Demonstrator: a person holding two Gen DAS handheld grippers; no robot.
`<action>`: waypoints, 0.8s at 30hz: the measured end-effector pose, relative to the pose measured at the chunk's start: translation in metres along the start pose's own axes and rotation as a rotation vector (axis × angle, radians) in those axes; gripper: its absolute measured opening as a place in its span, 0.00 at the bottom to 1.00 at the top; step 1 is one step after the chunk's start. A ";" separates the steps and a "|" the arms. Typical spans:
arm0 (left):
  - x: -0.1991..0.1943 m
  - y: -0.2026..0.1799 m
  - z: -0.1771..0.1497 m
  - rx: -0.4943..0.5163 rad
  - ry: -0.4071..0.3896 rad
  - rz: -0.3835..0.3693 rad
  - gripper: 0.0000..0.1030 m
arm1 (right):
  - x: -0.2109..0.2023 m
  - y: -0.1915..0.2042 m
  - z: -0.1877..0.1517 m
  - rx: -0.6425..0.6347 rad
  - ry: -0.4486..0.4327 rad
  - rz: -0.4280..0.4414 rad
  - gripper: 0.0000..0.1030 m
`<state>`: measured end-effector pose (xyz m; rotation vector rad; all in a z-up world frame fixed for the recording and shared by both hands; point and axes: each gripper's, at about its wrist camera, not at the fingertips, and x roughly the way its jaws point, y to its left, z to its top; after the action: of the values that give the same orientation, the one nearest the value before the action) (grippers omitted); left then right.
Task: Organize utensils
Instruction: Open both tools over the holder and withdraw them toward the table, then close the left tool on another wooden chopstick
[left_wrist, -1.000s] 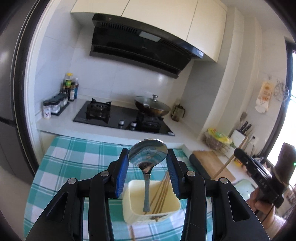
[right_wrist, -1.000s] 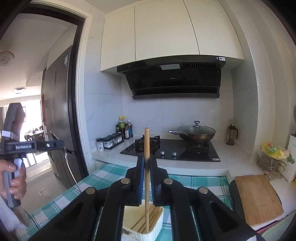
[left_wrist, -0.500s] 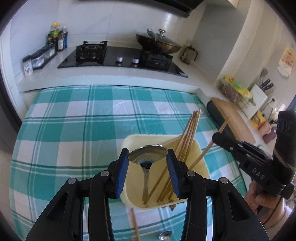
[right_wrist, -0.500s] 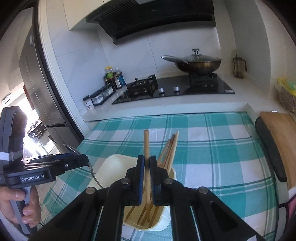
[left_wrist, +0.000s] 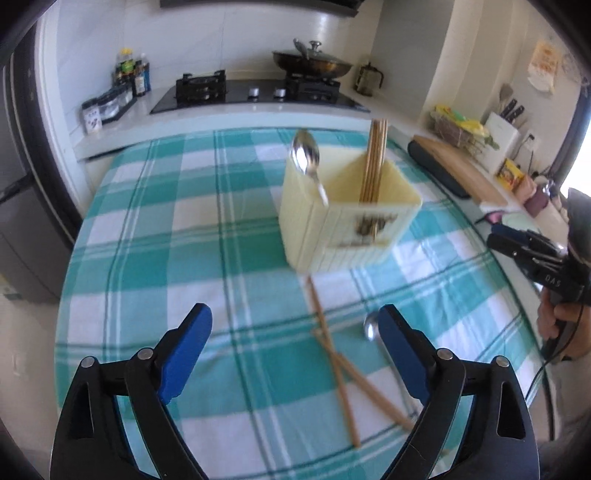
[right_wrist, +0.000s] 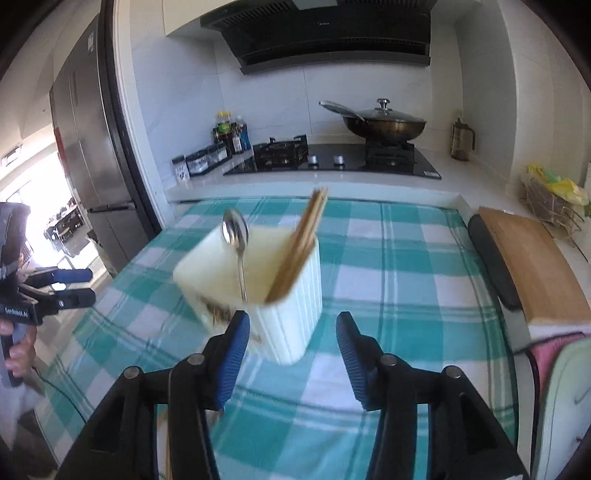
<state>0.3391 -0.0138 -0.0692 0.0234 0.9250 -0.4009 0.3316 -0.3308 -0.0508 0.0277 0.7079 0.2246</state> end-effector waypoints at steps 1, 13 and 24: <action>0.003 0.003 -0.025 -0.014 0.019 0.018 0.90 | -0.006 0.000 -0.019 -0.004 0.022 -0.010 0.48; 0.047 0.002 -0.138 -0.223 0.029 0.126 0.90 | -0.031 -0.018 -0.209 0.233 0.161 -0.129 0.48; 0.040 -0.036 -0.153 -0.145 -0.008 0.094 0.90 | -0.023 0.022 -0.206 0.097 0.142 -0.131 0.48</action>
<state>0.2303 -0.0312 -0.1875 -0.0673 0.9399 -0.2460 0.1768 -0.3248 -0.1902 0.0579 0.8585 0.0673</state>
